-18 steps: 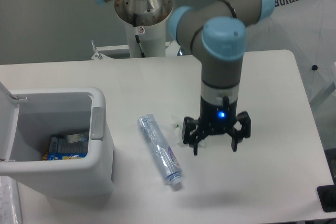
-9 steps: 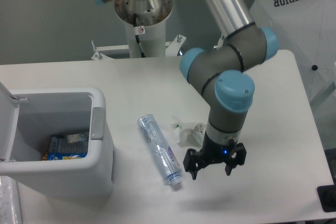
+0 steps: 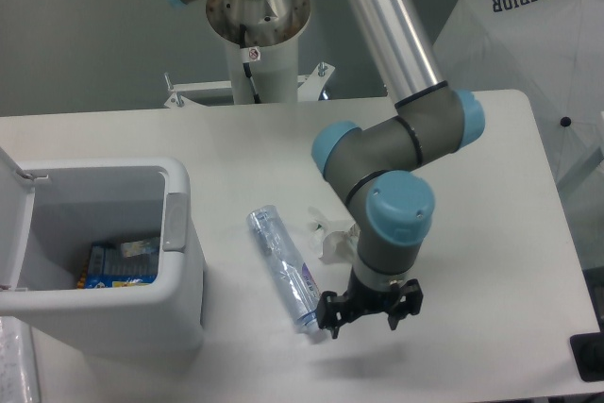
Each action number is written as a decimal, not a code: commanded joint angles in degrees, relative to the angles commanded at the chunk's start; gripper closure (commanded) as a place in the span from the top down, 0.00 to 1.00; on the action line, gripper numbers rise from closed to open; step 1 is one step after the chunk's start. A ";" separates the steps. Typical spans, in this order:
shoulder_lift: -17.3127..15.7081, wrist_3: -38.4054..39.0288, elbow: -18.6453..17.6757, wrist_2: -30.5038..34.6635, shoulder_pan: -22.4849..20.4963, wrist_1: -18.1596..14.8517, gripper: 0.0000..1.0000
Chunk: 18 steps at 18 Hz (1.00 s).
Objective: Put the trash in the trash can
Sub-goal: 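Lower the gripper around the bottle cap and close it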
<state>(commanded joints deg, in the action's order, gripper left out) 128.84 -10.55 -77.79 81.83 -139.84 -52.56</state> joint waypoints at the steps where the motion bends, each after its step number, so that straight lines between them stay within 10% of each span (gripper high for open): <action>1: 0.27 0.18 0.09 0.09 0.52 0.00 1.00; 18: 3.17 5.46 -0.44 7.21 5.01 1.41 0.97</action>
<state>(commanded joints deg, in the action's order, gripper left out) 132.01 -5.10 -78.22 89.03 -134.82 -51.15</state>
